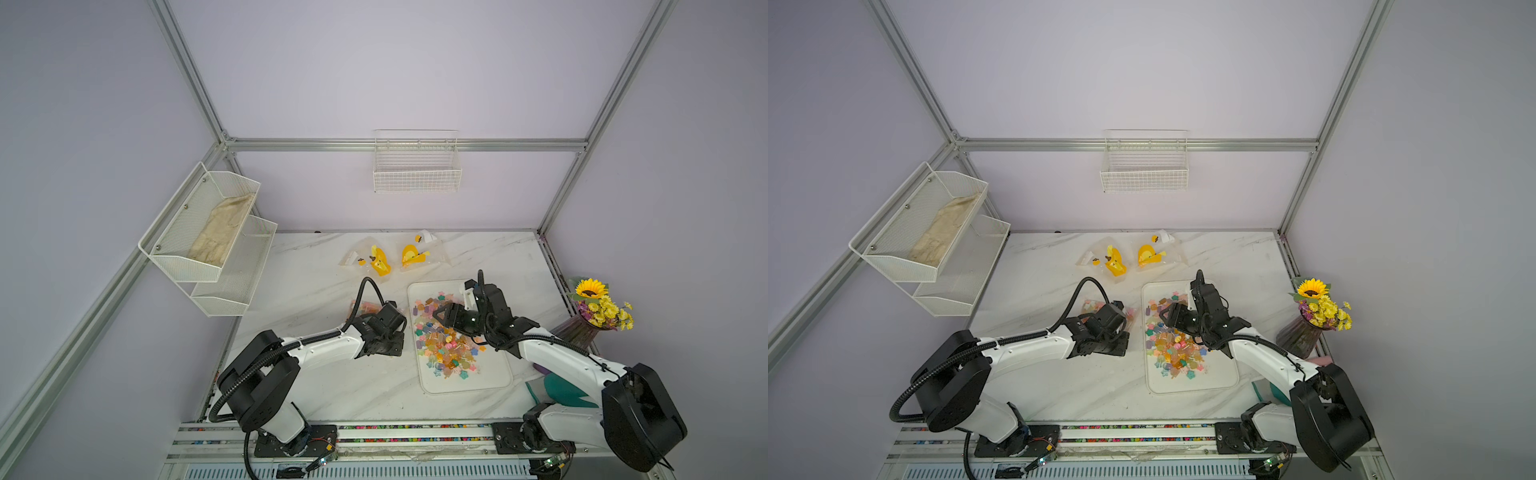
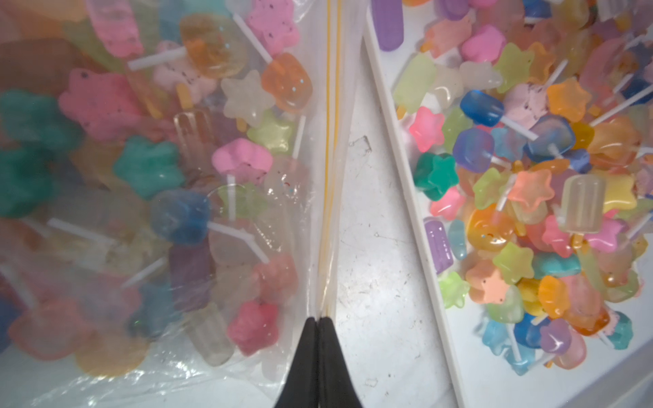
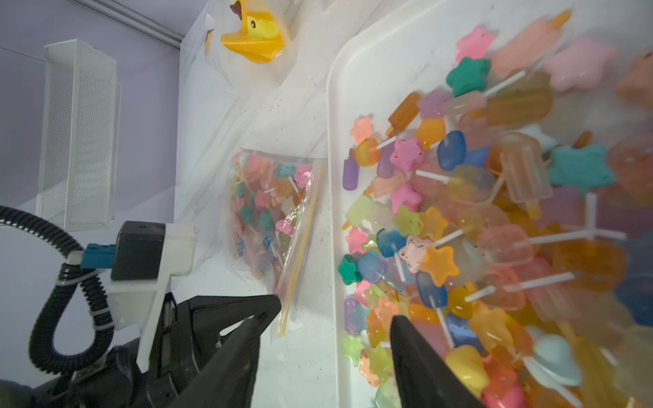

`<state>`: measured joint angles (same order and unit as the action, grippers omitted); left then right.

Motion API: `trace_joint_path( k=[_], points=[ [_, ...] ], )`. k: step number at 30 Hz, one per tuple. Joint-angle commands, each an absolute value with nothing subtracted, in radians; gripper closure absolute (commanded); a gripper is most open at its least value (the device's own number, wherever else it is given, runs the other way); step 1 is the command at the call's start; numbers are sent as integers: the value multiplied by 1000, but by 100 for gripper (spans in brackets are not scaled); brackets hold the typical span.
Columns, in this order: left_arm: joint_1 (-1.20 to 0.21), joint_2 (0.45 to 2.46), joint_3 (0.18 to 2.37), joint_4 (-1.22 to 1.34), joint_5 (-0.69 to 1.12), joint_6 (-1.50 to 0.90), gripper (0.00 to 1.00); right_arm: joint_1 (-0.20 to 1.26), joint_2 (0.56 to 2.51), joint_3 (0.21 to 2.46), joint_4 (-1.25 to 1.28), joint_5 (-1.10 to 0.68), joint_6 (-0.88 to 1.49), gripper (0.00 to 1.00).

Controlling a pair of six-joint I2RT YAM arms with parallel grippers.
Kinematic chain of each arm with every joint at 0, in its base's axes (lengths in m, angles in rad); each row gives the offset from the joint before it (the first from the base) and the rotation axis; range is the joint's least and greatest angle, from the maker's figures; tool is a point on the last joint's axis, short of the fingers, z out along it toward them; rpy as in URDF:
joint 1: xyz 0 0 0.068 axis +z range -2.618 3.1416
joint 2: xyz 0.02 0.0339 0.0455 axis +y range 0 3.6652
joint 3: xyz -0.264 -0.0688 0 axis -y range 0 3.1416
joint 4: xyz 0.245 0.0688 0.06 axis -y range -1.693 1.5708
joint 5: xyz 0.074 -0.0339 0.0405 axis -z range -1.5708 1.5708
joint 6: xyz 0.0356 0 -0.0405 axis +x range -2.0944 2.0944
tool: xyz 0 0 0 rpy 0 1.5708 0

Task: Pour candies out of the ziploc bag
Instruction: Adjust the ziploc bag at the center of the board.

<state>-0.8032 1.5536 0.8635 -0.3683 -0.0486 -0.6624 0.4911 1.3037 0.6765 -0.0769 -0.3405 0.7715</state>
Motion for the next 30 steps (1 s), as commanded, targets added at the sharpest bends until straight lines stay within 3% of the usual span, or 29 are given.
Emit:
trace_joint_path(
  k=[1, 11, 17, 30],
  points=[
    [-796, 1517, 824, -292, -25, -677, 100, 533, 1347, 690, -11, -370, 804, 44],
    [-783, 1462, 791, -291, -31, -687, 100, 625, 1501, 732, 82, -368, 838, 52],
    [-772, 1453, 785, -287, -27, -691, 100, 639, 1564, 766, 117, -385, 832, 63],
    [-770, 1442, 784, -302, -29, -689, 100, 662, 1692, 842, 155, -413, 819, 63]
  ],
)
